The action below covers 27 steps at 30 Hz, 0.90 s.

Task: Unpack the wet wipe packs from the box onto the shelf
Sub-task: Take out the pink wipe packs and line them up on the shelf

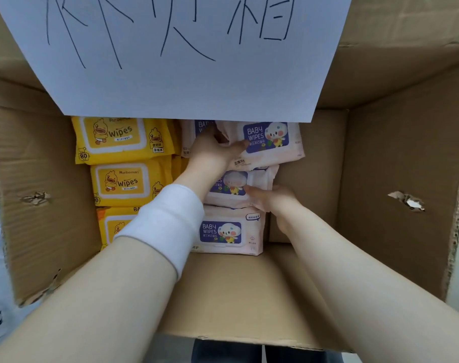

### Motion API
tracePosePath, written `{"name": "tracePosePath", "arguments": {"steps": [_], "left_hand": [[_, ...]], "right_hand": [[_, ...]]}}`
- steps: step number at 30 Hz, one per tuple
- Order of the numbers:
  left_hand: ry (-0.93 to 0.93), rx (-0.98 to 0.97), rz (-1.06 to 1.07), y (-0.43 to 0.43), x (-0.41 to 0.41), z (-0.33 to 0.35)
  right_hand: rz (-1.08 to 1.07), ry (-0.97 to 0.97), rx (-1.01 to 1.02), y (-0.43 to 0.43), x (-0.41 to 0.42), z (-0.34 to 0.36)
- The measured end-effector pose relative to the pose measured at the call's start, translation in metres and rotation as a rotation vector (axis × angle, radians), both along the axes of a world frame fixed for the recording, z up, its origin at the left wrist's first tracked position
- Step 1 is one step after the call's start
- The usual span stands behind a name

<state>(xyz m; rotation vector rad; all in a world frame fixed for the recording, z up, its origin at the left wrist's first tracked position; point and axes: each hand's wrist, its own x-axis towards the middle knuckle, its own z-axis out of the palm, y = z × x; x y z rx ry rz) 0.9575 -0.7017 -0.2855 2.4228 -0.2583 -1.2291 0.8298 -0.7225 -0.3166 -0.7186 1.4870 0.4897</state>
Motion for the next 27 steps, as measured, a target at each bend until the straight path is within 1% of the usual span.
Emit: {"name": "tracePosePath", "arguments": {"steps": [4, 7, 11, 14, 19, 21, 23, 27], "left_hand": [[0.139, -0.029, 0.118, -0.010, 0.005, 0.001], [0.194, -0.017, 0.088, -0.014, 0.007, -0.003], [0.188, -0.029, 0.120, -0.015, 0.006, -0.007], [0.145, -0.060, 0.147, -0.018, 0.000, -0.006], [0.105, -0.062, 0.164, -0.025, -0.006, 0.002], [0.149, -0.129, 0.236, -0.016, -0.003, 0.013], [0.172, -0.198, 0.308, 0.002, 0.002, 0.030], [0.262, -0.279, 0.436, 0.048, 0.012, 0.064]], "right_hand": [[-0.023, -0.037, -0.053, 0.007, 0.001, 0.000], [0.018, -0.049, -0.117, 0.011, 0.004, -0.005], [0.015, -0.042, -0.120, 0.011, 0.006, -0.012], [0.027, -0.041, -0.159, 0.010, 0.006, -0.011], [0.034, -0.100, -0.231, 0.010, 0.006, -0.001], [-0.009, -0.100, -0.246, 0.010, 0.003, 0.007], [-0.074, -0.060, -0.242, 0.010, -0.003, 0.021], [-0.220, 0.004, -0.135, 0.009, -0.024, 0.054]]}}
